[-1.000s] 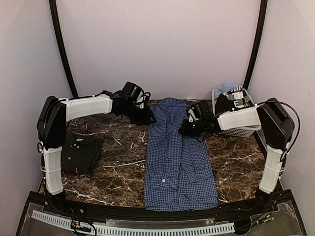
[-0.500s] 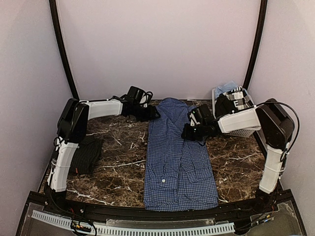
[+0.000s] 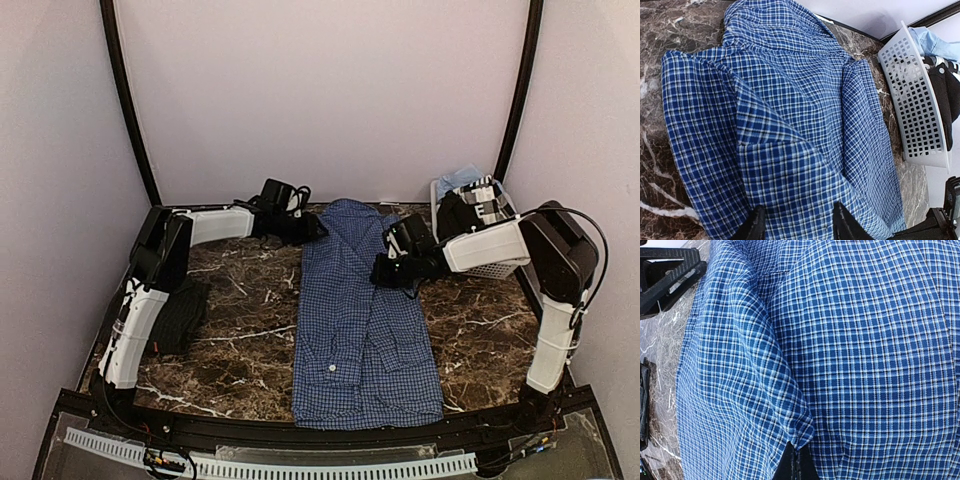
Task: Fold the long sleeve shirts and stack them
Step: Fold the 1/3-folded shirt at the center of the board.
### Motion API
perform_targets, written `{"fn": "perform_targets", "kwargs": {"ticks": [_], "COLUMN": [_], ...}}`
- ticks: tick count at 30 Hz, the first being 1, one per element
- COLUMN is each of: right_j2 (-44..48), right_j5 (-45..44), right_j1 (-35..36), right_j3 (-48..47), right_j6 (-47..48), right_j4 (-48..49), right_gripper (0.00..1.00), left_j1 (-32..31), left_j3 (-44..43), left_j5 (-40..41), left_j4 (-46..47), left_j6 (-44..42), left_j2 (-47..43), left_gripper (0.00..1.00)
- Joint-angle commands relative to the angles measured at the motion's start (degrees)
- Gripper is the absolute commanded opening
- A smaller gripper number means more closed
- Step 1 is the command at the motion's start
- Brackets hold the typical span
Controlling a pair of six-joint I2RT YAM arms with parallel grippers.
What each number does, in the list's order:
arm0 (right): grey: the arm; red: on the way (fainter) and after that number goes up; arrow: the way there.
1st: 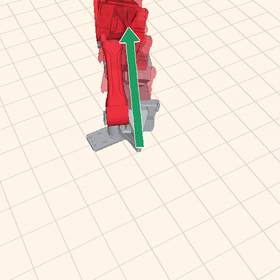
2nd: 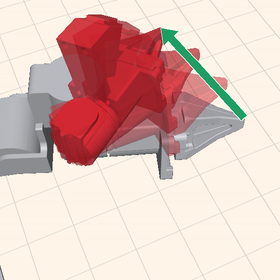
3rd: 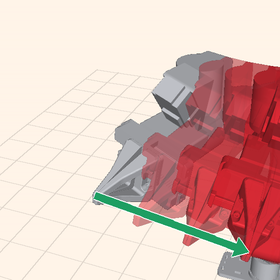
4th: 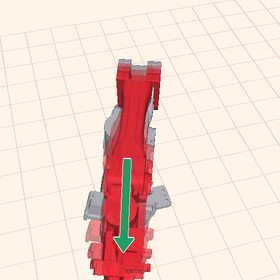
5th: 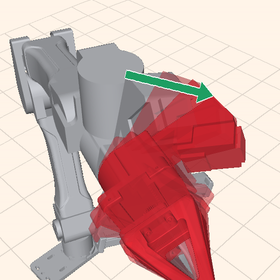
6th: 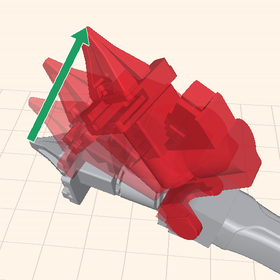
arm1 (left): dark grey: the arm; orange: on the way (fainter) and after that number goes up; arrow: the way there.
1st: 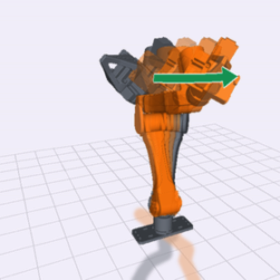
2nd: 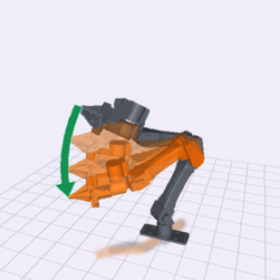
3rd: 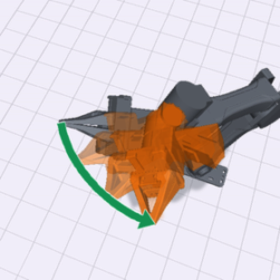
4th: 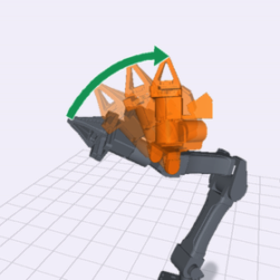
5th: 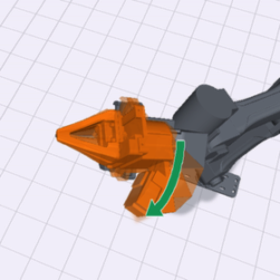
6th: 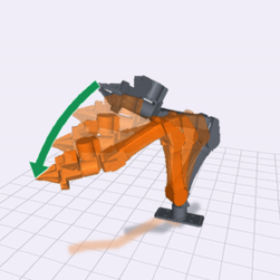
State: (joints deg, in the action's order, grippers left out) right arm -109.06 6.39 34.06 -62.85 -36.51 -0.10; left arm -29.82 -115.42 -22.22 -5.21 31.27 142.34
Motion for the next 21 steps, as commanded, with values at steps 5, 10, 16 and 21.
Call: {"fn": "perform_targets", "kwargs": {"ticks": [5,10,16,21], "right_j2": [2.48,2.94,3.26,3.15], "right_j5": [-1.99,-3.66,-3.42,-1.97], "right_j1": [-0.42,-0.62,-1.17,-1.21], "right_j3": [1.25,2.7,4.41,3.81], "right_j6": [0.57,-0.48,-1.22,-0.72], "right_j4": [0.27,0.27,0.86,1.1], "right_gripper": [0.0,0.0,0.0,0.0], "left_j1": [0.29,0.29,0.78,2.01], "left_j3": [-2.03,-2.45,-6.29,-6.88], "left_j5": [-0.42,-0.13,0.02,1.49], "left_j4": [1.22,0.85,-3.14,-5.61], "left_j6": [0.79,1.09,1.46,2.92], "left_j2": [-0.04,1.17,5.0,6.94], "left_gripper": [0.36,0.33,0.26,0.21]}}
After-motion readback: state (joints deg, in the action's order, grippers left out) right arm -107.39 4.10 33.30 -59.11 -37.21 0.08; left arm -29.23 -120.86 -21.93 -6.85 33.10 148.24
